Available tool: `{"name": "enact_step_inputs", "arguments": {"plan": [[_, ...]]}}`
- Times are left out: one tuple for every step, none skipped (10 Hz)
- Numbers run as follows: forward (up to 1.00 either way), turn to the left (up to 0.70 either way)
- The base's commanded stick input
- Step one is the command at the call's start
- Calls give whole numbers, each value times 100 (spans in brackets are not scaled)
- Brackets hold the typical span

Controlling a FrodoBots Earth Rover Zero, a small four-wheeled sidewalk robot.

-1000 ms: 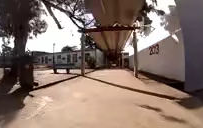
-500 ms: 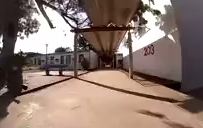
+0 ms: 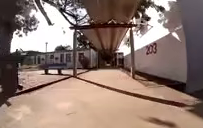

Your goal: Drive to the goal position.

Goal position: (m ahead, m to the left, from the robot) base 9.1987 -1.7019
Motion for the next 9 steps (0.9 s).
{"name": "enact_step_inputs", "arguments": {"plan": [[50,-33],[50,-9],[50,0],[50,0],[50,0],[50,0],[50,0],[50,0],[50,0]]}}
